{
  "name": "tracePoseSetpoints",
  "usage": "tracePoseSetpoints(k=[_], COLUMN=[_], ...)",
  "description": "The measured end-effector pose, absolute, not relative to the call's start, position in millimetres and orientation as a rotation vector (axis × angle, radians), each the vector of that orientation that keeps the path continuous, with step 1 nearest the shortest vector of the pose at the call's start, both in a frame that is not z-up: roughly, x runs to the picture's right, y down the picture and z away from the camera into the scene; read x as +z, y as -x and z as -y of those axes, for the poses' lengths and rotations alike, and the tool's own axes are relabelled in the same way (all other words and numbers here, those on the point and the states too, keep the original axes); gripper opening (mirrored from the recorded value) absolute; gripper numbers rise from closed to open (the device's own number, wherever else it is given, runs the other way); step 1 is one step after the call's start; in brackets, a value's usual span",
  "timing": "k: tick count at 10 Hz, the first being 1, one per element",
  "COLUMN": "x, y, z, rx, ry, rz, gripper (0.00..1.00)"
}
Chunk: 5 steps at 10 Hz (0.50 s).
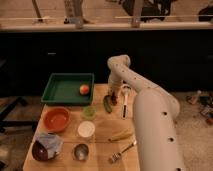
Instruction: Place grapes in plastic cup
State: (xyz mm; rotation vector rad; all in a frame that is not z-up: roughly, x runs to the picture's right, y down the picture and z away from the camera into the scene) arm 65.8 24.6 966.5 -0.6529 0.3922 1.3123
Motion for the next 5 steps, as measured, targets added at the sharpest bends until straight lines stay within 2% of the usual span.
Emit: tracePoseSetpoints(k=[5], x=[931], y=[-82], z=[4], rx=[1.106], ry=[0.587], rz=[-0.241], gripper=[0.0])
